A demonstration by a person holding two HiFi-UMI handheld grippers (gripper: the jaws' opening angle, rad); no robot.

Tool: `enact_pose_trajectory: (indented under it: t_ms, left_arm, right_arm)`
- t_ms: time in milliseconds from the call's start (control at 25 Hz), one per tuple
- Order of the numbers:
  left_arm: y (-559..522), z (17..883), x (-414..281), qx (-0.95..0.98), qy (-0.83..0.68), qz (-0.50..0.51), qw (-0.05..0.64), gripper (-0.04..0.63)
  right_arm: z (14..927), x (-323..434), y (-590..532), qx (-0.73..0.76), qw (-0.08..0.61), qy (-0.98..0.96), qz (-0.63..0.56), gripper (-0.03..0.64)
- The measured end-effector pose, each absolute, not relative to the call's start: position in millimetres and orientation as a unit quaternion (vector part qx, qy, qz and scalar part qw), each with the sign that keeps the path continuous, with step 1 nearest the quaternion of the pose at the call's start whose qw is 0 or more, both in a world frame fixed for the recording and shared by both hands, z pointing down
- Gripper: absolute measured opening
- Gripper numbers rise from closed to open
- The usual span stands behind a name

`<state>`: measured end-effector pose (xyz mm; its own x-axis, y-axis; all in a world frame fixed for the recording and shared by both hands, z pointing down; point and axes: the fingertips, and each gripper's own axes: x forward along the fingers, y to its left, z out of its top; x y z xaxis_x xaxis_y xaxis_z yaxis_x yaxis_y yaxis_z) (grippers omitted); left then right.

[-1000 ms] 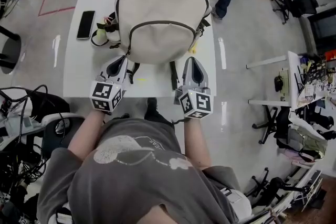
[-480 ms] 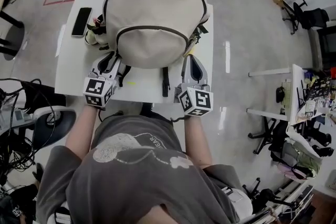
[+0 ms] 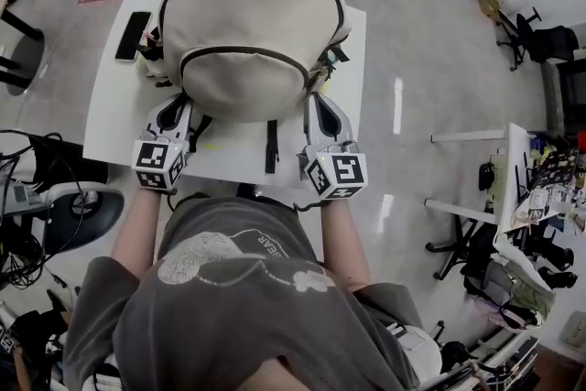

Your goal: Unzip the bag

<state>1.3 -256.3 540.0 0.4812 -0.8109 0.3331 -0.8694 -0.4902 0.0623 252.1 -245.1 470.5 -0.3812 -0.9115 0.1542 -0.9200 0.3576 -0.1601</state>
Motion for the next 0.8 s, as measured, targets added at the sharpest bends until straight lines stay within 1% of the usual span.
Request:
enact_pose_trajectory:
  t_ms: [200,400,520,600,680,800]
  left_arm:
    - [-244.4,531.5,-9.7,0.841,-0.513,0.120,0.118,0.032]
    - [-235.1,519.0,-20.4,0.831,-0.532,0.094,0.134,0.032]
    - [-234.6,508.9,-27.0,0.827,-0.539,0.082,0.134,0.031]
    - [-236.0,503.1,-30.2,0.826,-0.542,0.075,0.135,0.032]
    - [-238.2,497.8,-33.5,0.826,-0.543,0.069,0.136,0.031]
    - [-242.7,493.3,-37.5,0.829,-0.538,0.068,0.138,0.031]
  right_arm:
    - [479.6,236.6,-245.7,0.494,0.048,-0.860,0.120,0.009]
    - [482.3,238.2,-248.5,0.476,0.039,-0.866,0.150,0.058]
    - [472.3,241.3,-245.8,0.467,0.019,-0.870,0.158,0.118]
    - [467.4,239.1,-246.0,0.461,0.012,-0.873,0.157,0.133]
    - [468.3,233.0,-250.6,0.460,0.020,-0.873,0.160,0.135]
    - [473.2,222.4,-257.4,0.465,0.051,-0.869,0.161,0.127]
